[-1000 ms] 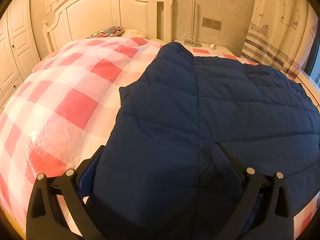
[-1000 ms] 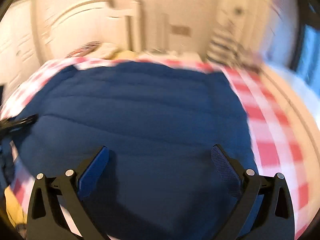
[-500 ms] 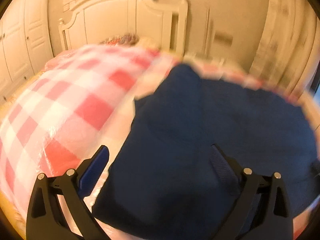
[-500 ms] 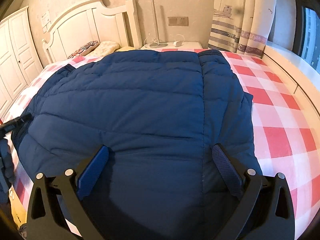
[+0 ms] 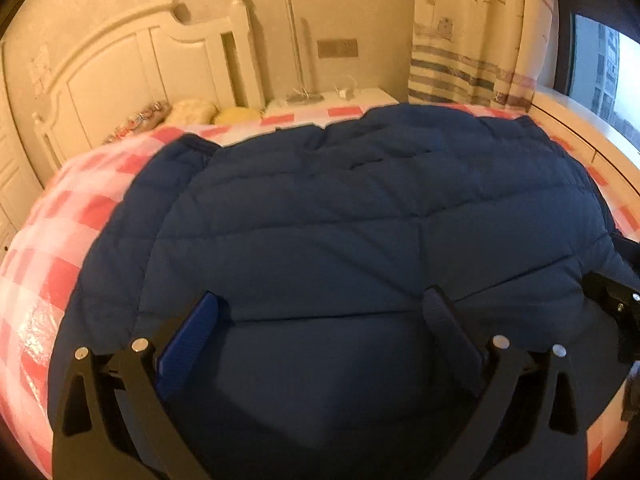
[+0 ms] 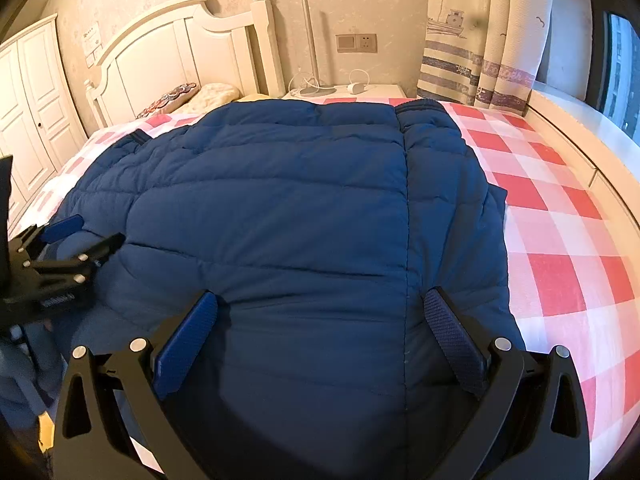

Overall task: Fold large clothes
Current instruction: 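Smooth the folded jacket edges with both grippers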

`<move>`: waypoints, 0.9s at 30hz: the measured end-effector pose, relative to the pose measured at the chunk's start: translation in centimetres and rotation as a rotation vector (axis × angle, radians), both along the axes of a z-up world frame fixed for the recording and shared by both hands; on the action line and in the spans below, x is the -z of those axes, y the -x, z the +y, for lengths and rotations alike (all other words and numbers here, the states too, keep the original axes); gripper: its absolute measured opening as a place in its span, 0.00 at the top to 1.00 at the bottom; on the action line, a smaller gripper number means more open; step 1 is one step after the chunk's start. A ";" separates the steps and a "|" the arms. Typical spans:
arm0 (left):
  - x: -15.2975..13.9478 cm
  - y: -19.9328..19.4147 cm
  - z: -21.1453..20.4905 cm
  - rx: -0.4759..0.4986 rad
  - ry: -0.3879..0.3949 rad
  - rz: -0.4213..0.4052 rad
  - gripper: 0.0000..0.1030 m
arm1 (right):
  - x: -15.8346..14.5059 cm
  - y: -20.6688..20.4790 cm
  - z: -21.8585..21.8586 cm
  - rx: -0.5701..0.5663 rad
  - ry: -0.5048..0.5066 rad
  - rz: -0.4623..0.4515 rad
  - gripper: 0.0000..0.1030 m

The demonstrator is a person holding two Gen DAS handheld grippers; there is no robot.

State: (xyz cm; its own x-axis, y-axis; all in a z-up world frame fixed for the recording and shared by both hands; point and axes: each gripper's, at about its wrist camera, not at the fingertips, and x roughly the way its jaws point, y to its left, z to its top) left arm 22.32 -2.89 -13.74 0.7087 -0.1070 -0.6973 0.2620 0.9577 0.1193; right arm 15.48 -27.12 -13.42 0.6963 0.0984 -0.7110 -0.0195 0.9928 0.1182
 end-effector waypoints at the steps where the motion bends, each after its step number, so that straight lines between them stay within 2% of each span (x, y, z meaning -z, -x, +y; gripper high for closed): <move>1: 0.1 -0.1 -0.2 0.014 -0.014 -0.005 0.02 | 0.0 0.0 0.0 -0.001 0.000 0.000 0.04; 9: 0.3 0.2 -0.2 0.013 -0.018 0.009 0.02 | -1.0 0.0 0.1 0.030 0.012 0.020 0.05; 14: 0.3 0.3 -0.2 0.013 -0.016 0.009 0.02 | -3.7 0.3 1.2 0.047 0.059 -0.122 0.05; 18: 0.3 0.4 -0.1 0.013 -0.016 0.009 0.02 | -2.8 -3.7 1.0 0.045 0.102 -0.054 0.05; 20: 0.3 0.4 -0.1 0.012 -0.015 0.009 0.02 | -1.1 -6.3 0.4 0.022 0.057 0.067 0.04; 22: 0.3 0.4 -0.1 0.011 -0.013 0.011 0.02 | -0.9 -7.1 0.0 0.000 0.032 0.094 0.04; 25: 0.3 0.3 0.0 0.011 -0.013 0.011 0.02 | -0.9 -6.5 0.1 -0.004 0.030 0.081 0.04; 27: 0.3 0.3 0.0 0.011 -0.011 0.012 0.02 | -1.6 -4.6 -0.2 -0.004 0.006 0.047 0.05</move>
